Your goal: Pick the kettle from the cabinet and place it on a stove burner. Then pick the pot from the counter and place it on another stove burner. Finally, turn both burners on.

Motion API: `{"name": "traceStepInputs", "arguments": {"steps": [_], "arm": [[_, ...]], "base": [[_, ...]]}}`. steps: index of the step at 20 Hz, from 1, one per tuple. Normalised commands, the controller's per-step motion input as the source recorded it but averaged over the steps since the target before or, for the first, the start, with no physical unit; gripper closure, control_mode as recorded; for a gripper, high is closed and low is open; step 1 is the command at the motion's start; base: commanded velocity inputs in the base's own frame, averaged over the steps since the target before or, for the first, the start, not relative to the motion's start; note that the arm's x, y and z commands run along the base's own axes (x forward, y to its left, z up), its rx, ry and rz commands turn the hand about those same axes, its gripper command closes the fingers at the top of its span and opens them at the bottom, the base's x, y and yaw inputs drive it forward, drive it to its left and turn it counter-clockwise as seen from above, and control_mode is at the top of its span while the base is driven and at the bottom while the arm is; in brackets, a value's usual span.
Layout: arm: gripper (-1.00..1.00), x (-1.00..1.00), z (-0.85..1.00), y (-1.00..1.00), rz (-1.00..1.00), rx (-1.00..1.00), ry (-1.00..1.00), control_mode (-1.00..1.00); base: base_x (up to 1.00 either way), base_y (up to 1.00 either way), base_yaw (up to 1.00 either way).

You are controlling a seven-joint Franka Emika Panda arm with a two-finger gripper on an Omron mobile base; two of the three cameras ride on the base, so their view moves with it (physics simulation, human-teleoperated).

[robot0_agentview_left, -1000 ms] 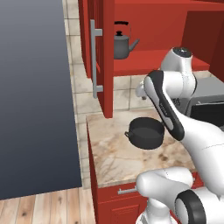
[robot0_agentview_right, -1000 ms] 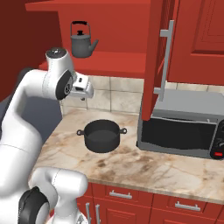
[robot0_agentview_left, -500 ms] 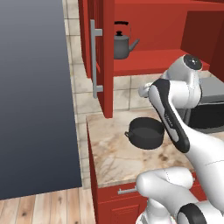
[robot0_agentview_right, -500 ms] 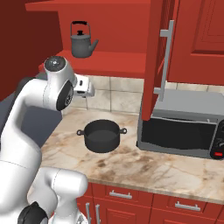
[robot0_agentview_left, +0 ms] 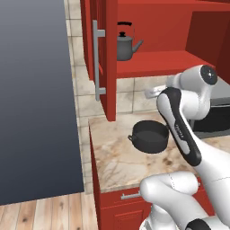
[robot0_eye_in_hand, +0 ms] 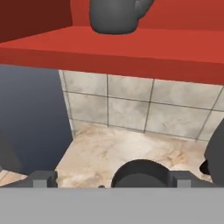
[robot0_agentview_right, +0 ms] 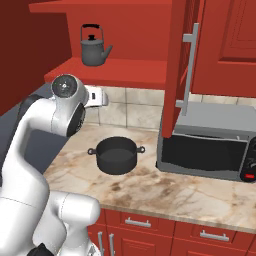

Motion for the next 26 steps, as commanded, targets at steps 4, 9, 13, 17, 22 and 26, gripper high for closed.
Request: {"name": "traceStepInputs", "arguments": {"steps": [4, 9, 13, 17, 22, 26], "arm": [[-1.0, 0.0, 0.31, 0.0, 0.07, 0.0, -0.16, -1.0], [-1.0, 0.0, 0.3, 0.0, 0.05, 0.0, -0.08, -1.0], [-1.0, 0.0, 0.26, 0.0, 0.03, 0.0, -0.05, -1.0], [-1.0, 0.0, 0.32, 0.0, 0.01, 0.0, -0.04, -1.0], [-1.0, 0.0, 0.38, 0.0, 0.0, 0.0, -0.04, -1.0], [-1.0, 0.01, 0.35, 0.0, 0.0, 0.0, -0.05, -1.0]], "base": [[0.0, 0.0, 0.0], [0.0, 0.0, 0.0], [0.0, 0.0, 0.0], [0.0, 0.0, 0.0], [0.0, 0.0, 0.0], [0.0, 0.0, 0.0]]}}
